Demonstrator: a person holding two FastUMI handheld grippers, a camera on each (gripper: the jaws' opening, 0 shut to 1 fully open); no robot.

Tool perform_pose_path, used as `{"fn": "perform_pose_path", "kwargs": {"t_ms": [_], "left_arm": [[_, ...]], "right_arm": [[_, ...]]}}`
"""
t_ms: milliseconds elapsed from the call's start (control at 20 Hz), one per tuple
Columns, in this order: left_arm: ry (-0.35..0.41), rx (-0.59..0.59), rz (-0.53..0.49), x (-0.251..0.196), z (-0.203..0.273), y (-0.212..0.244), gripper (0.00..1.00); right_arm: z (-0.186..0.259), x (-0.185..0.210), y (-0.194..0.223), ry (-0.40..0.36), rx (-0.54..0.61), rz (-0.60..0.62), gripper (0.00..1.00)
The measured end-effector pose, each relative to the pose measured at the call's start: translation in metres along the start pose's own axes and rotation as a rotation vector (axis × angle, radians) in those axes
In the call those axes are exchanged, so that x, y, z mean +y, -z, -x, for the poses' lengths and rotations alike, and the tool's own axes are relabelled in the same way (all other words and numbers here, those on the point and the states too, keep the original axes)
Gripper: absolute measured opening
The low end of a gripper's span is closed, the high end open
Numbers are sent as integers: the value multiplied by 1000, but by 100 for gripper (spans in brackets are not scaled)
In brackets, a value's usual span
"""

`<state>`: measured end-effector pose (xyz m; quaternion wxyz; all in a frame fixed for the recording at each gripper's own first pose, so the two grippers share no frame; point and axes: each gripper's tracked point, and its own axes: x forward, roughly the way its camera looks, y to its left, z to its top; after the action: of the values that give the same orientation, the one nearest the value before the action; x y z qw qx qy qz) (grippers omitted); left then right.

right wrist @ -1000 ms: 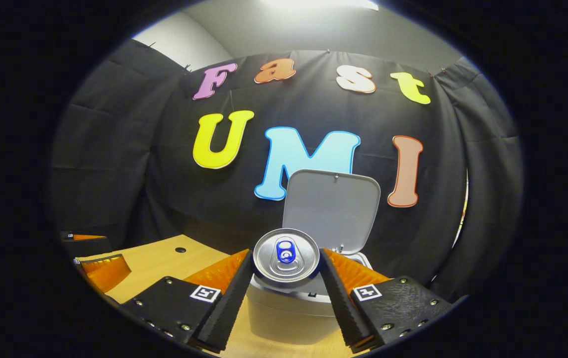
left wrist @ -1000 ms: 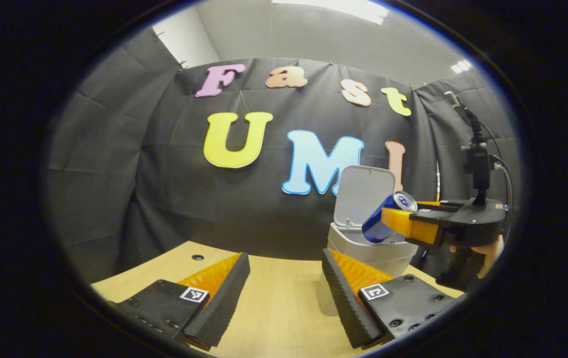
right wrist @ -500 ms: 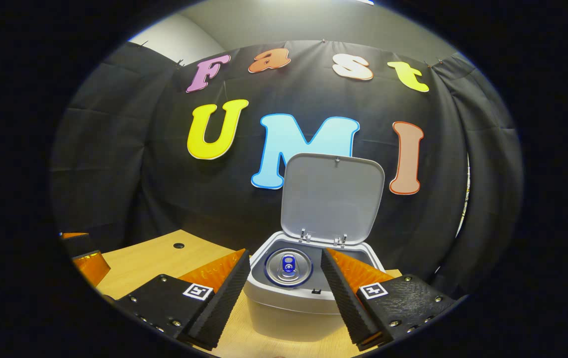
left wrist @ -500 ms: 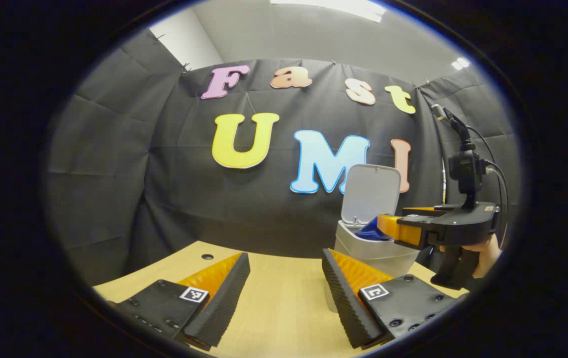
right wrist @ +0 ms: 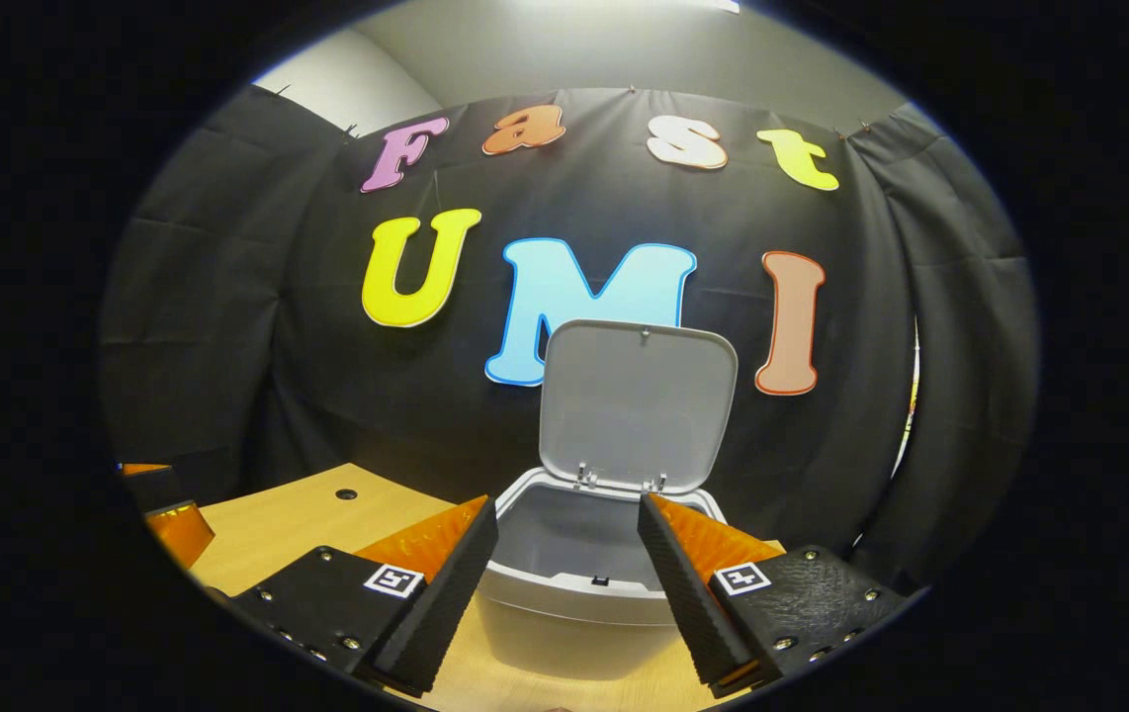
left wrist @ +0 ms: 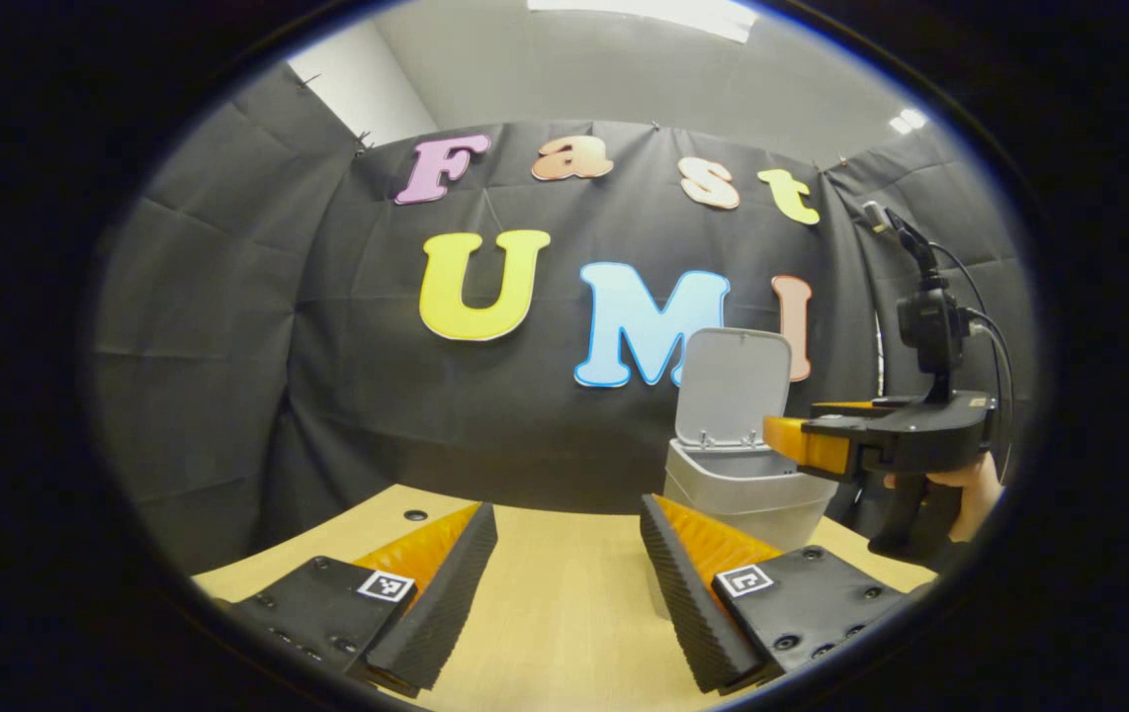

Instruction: Press the lid of the desktop garbage bin to open it, pick up the crumpled paper on the desktop and throw it into the bin, then pick up the pop can on the desktop and drop it into the bin, and finally close the garbage bin lid.

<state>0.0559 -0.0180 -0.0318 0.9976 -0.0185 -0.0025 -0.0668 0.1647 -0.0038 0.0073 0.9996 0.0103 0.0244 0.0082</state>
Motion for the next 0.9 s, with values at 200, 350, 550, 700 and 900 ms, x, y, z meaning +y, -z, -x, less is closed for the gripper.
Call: {"fn": "perform_pose_path", "kwargs": {"t_ms": [200, 350, 550, 700, 900], "left_arm": [[21, 7, 6, -5, -5, 1, 95], [34, 3, 2, -6, -9, 1, 95], [32, -10, -14, 1, -11, -4, 95], [21, -6, -9, 10, -14, -4, 95], [2, -10, -21, 21, -15, -4, 96]], "right_arm": [[-5, -14, -26, 29, -30, 15, 92], [-17, -26, -51, 57, -64, 34, 92], [-40, -42, -86, 82, -104, 55, 91], [-61, -52, -105, 107, -115, 40, 92], [-91, -63, -127, 143, -128, 39, 92]]}}
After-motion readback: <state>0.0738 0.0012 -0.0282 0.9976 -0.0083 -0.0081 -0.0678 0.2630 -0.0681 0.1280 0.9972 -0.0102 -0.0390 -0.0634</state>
